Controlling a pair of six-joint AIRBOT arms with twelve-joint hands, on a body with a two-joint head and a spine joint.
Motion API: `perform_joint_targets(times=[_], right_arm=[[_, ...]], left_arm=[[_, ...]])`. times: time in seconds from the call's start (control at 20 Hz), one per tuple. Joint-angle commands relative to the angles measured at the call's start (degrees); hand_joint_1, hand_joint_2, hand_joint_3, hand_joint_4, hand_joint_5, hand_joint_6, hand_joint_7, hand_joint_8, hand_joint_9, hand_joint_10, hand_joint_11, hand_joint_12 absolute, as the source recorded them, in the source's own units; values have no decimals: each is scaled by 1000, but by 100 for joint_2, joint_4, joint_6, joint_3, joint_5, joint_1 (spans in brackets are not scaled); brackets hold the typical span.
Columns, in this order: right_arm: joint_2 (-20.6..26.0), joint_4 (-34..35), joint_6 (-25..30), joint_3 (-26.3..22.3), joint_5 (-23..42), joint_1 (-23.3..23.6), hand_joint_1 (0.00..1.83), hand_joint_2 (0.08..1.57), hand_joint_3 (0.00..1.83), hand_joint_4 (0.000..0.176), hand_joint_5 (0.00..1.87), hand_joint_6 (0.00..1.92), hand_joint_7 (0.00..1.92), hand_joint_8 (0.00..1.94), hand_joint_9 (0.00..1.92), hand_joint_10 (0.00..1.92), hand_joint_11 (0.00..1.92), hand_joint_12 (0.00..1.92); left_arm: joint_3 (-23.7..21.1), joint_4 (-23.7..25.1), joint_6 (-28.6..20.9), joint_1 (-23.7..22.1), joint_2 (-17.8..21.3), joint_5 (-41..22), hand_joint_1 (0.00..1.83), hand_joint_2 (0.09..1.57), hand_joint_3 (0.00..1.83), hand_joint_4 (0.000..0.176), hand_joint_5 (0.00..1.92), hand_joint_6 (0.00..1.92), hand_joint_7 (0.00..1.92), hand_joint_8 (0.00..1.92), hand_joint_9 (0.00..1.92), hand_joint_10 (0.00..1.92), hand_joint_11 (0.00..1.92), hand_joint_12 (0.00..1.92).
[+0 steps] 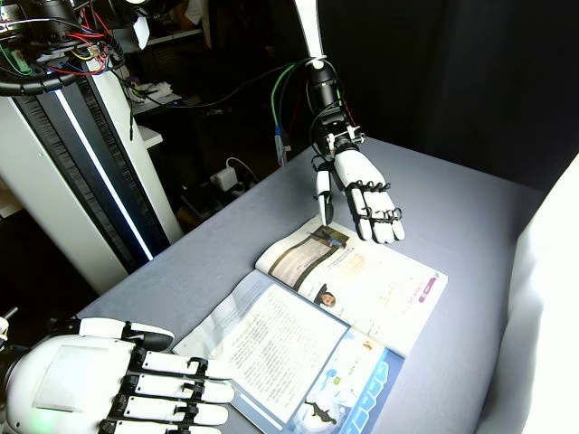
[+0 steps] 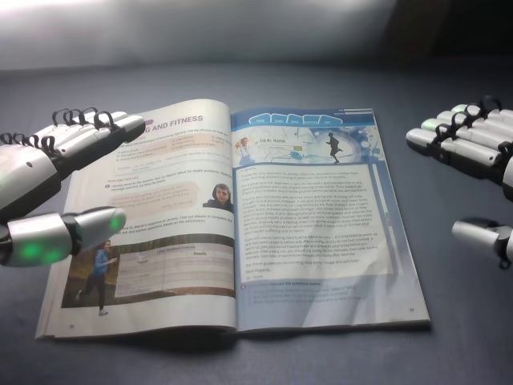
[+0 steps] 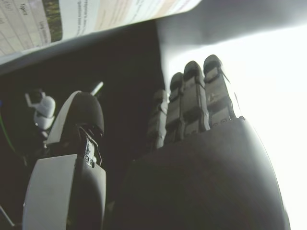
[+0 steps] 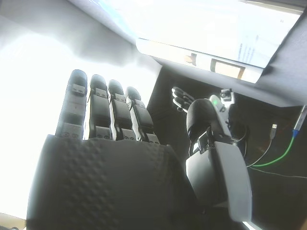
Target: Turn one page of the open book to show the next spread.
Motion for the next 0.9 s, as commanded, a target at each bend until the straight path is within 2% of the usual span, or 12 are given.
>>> perform_joint_targets(times=[0.0, 0.1, 0.2, 0.3, 0.35, 0.45, 0.5, 0.6, 0.75, 0.85], right_arm=[[17, 37, 14, 1, 583, 30, 366, 1345, 40, 0, 0, 0, 0, 0, 0, 0, 0, 0], [18, -41, 14, -5, 478, 28, 344, 1346, 25, 0, 0, 0, 0, 0, 0, 0, 0, 0], [18, -176, 18, 0, 248, 44, 190, 1348, 18, 0, 0, 0, 0, 0, 0, 0, 0, 0], [1, -360, 22, 20, -55, 107, 169, 1335, 10, 0, 0, 0, 0, 0, 0, 0, 0, 0], [-46, -490, 22, 52, -250, 188, 146, 1332, 7, 0, 7, 3, 0, 0, 0, 0, 0, 0], [-191, -760, 120, 163, -662, 356, 80, 1324, 2, 0, 11, 4, 0, 0, 0, 0, 0, 0], [-281, -932, 228, 236, -844, 428, 78, 1318, 0, 0, 35, 13, 3, 1, 0, 0, 0, 0], [-469, -1297, 469, 384, -1213, 546, 12, 1299, 0, 0, 7, 2, 1, 0, 0, 0, 4, 2], [-632, -1564, 704, 531, -1508, 584, 17, 1294, 0, 0, 0, 0, 0, 0, 0, 0, 0, 0], [-703, -1608, 723, 589, -1638, 588, 24, 1296, 0, 0, 0, 0, 0, 0, 0, 0, 0, 0]], left_arm=[[31, -74, -38, -53, -39, -635, 290, 1350, 23, 47, 0, 0, 0, 0, 0, 0, 0, 0], [23, -38, -50, -51, -13, -612, 265, 1354, 14, 56, 0, 0, 0, 0, 0, 0, 0, 0], [23, -32, -51, -50, 9, -601, 224, 1356, 10, 34, 0, 0, 0, 0, 0, 0, 0, 0], [18, -30, -53, -50, 29, -612, 174, 1354, 6, 27, 0, 0, 0, 0, 0, 0, 0, 0], [-7, -21, -53, -47, 87, -612, 138, 1356, 6, 27, 0, 0, 0, 0, 0, 0, 0, 0], [-60, -25, -52, 21, 189, -644, 79, 1368, 7, 42, 0, 0, 0, 0, 0, 0, 0, 0], [-99, -56, -51, 70, 236, -684, 48, 1369, 7, 44, 0, 0, 0, 0, 0, 0, 0, 0], [-180, -104, -50, 183, 312, -795, 75, 1375, 6, 34, 0, 0, 0, 0, 0, 0, 0, 0], [-229, -143, -50, 307, 350, -831, 91, 1384, 6, 25, 0, 0, 0, 0, 0, 0, 0, 0], [-263, -183, -50, 398, 378, -848, 94, 1384, 5, 33, 0, 0, 0, 0, 0, 0, 0, 0]])
